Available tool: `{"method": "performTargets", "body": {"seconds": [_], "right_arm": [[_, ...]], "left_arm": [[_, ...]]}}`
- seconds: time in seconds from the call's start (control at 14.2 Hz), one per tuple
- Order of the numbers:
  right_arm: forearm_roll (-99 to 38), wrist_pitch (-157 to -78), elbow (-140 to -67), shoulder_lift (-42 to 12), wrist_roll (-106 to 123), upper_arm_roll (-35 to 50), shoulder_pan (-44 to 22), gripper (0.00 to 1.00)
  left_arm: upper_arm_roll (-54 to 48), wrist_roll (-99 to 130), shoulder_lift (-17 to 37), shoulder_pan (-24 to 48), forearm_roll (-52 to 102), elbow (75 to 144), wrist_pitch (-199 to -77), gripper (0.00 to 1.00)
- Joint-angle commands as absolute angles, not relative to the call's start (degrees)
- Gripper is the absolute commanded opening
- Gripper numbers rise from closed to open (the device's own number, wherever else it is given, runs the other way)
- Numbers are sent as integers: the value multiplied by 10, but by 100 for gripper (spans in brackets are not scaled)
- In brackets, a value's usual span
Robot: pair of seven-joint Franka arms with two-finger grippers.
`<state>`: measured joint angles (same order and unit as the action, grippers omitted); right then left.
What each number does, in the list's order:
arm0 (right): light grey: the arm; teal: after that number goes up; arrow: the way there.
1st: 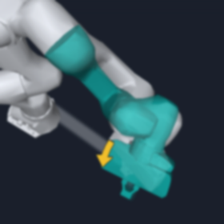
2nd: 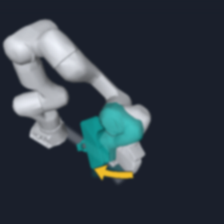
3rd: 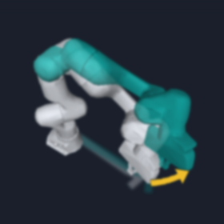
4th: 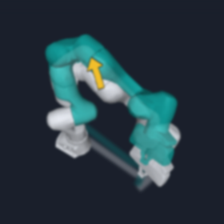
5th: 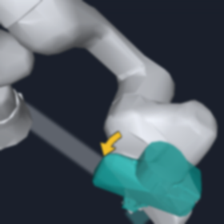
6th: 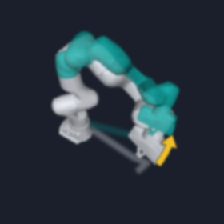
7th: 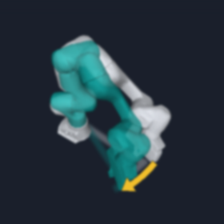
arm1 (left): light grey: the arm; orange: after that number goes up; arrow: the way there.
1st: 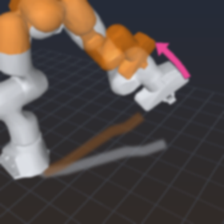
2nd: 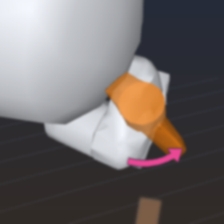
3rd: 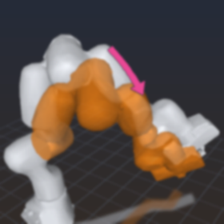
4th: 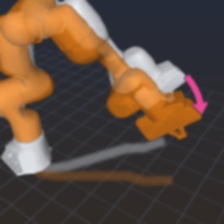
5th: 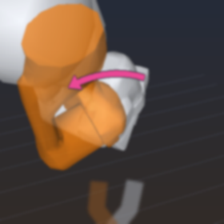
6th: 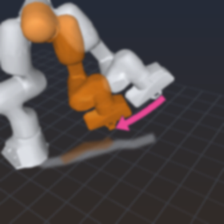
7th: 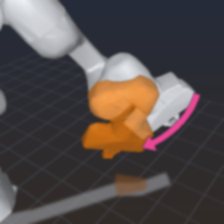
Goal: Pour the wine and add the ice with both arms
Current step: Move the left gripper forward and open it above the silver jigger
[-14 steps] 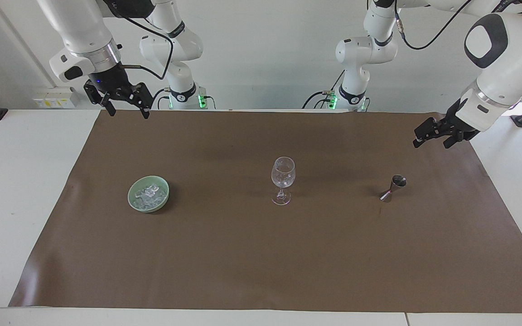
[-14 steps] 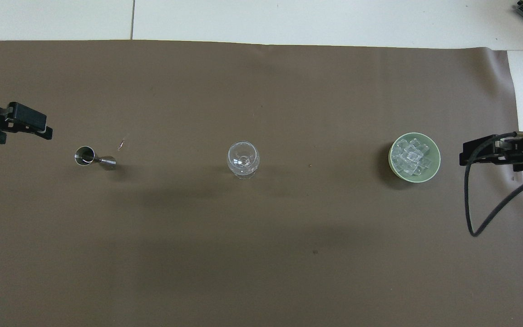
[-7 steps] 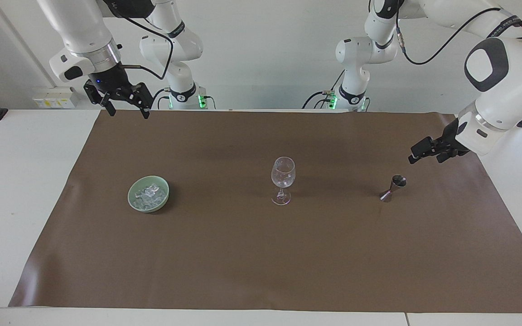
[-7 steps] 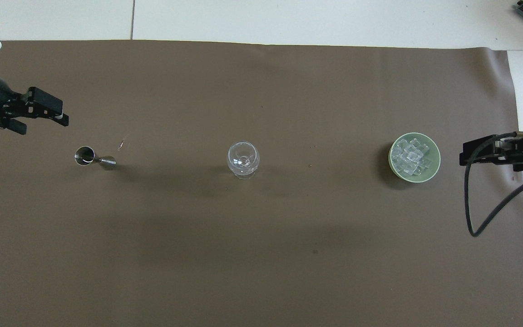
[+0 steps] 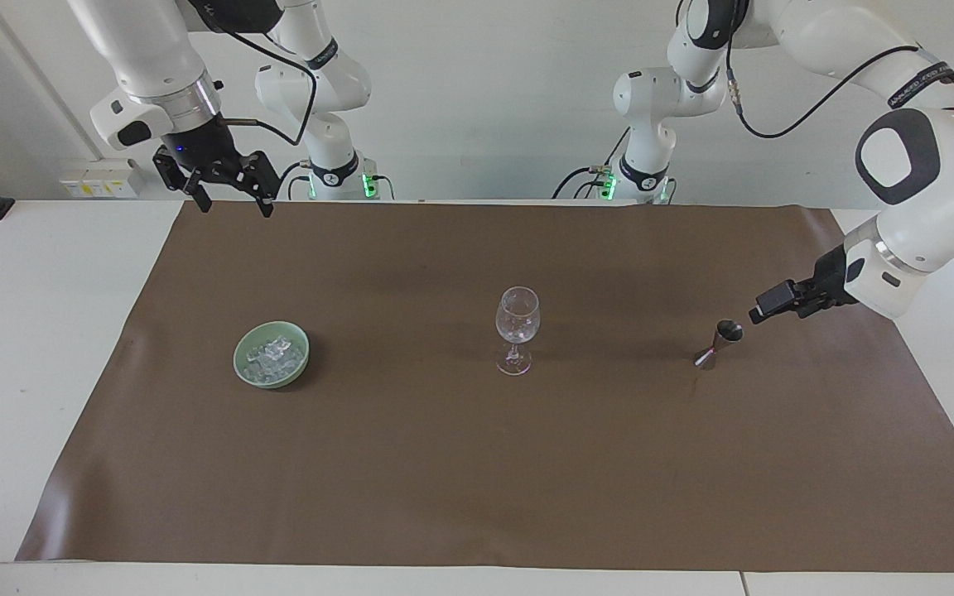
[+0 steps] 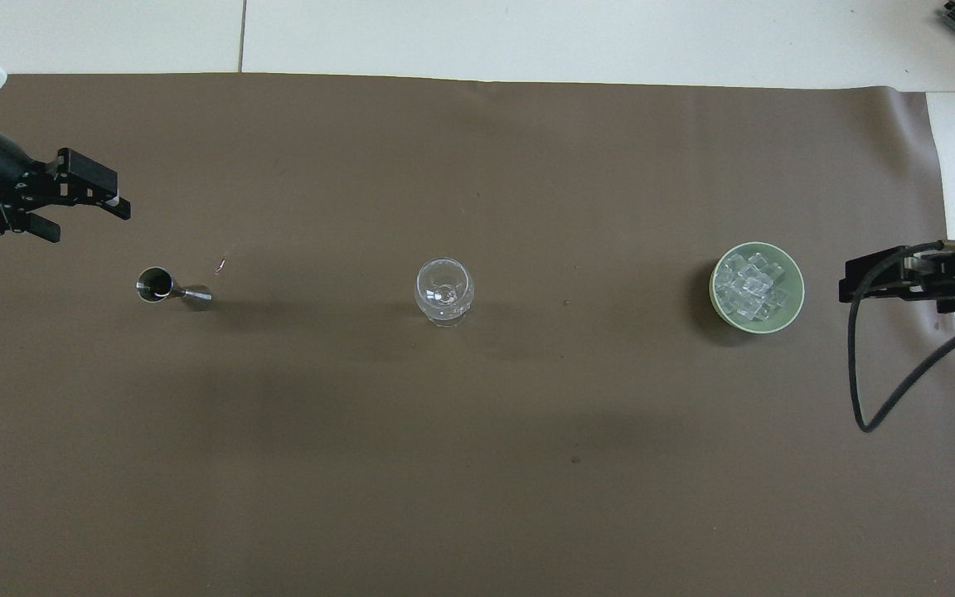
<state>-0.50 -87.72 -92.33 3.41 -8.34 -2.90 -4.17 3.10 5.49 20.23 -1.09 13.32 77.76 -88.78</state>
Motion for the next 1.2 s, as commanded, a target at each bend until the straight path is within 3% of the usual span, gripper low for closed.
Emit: {"method": "performTargets", "body": {"seconds": [0.0, 0.42, 1.13], "right_arm": [[-1, -868, -925, 40, -69, -26, -39, 100], [-1, -868, -925, 40, -69, -26, -39, 100], [-1, -868, -925, 40, -69, -26, -39, 100]], "left_arm": [[39, 82, 237, -13, 154, 752, -882, 100], [52, 164, 259, -39, 223, 760, -888, 100], [53, 236, 252, -104, 330, 858, -930, 100]]}}
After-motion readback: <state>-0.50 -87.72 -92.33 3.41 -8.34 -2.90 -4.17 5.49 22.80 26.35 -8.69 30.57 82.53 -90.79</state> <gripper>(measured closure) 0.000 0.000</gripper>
